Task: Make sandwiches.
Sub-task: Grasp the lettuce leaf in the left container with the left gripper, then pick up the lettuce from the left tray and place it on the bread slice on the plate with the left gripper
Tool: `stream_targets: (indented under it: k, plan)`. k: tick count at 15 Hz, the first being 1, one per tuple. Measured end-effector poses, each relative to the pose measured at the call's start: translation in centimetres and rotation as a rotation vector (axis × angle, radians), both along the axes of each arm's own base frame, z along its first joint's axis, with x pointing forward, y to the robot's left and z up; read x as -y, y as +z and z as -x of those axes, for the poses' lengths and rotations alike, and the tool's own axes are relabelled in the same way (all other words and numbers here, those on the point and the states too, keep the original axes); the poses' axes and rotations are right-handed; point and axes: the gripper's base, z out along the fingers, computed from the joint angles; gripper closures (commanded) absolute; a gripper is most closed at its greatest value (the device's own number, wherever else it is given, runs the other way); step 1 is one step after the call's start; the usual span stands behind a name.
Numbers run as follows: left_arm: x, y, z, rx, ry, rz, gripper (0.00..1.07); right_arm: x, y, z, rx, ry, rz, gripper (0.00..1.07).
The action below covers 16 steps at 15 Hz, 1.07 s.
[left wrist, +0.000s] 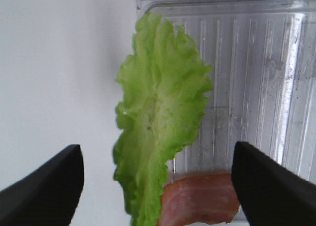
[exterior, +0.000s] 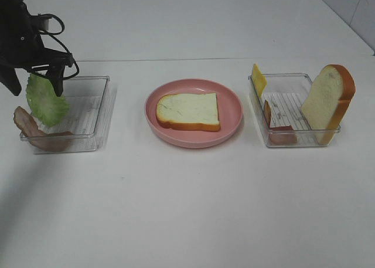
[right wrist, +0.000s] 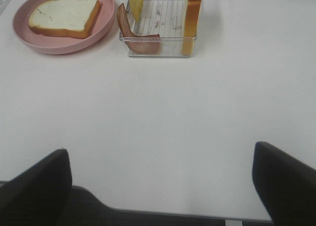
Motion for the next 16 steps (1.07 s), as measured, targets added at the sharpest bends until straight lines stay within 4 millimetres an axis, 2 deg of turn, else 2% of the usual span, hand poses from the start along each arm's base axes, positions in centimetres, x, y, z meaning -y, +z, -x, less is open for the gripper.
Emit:
stream_targets:
  k: [2,3,4,5,6,12,14,16]
  plan:
    - [0.0,0.0,0.0,0.0,0.0,0.0,0.59,0.0,0.0,0.0,0.0,0.0,0.0,0.11]
    - [0.0,0.0,0.0,0.0,0.0,0.0,0.65,0.0,0.0,0.0,0.0,0.0,0.0,0.11]
    - [0.0,0.0,0.0,-0.001,0.0,0.0,0.85,0.0,0.0,0.0,0.0,0.0,0.0,0.11]
    - [0.0,0.0,0.0,-0.001,-0.004,0.0,1.01,0.0,0.0,0.0,0.0,0.0,0.0,0.11]
    - [0.0,0.0,0.0,-0.002,-0.017,-0.002,1.07,0.0,0.0,0.0,0.0,0.0,0.0,0.11]
    - [0.0,0.1,0.0,0.0,-0.035,-0.004,1.07,0.0,0.0,0.0,0.0,0.0,0.0,0.11]
    - [0.2,2.6,-0.3,0.064,-0.037,0.001,1.07,0.0,0.0,0.0,0.0,0.0,0.0,0.11]
    - [0.3,6.2,-0.4,0.162,-0.034,0.02,1.07,0.0,0.0,0.0,0.0,0.0,0.0,0.11]
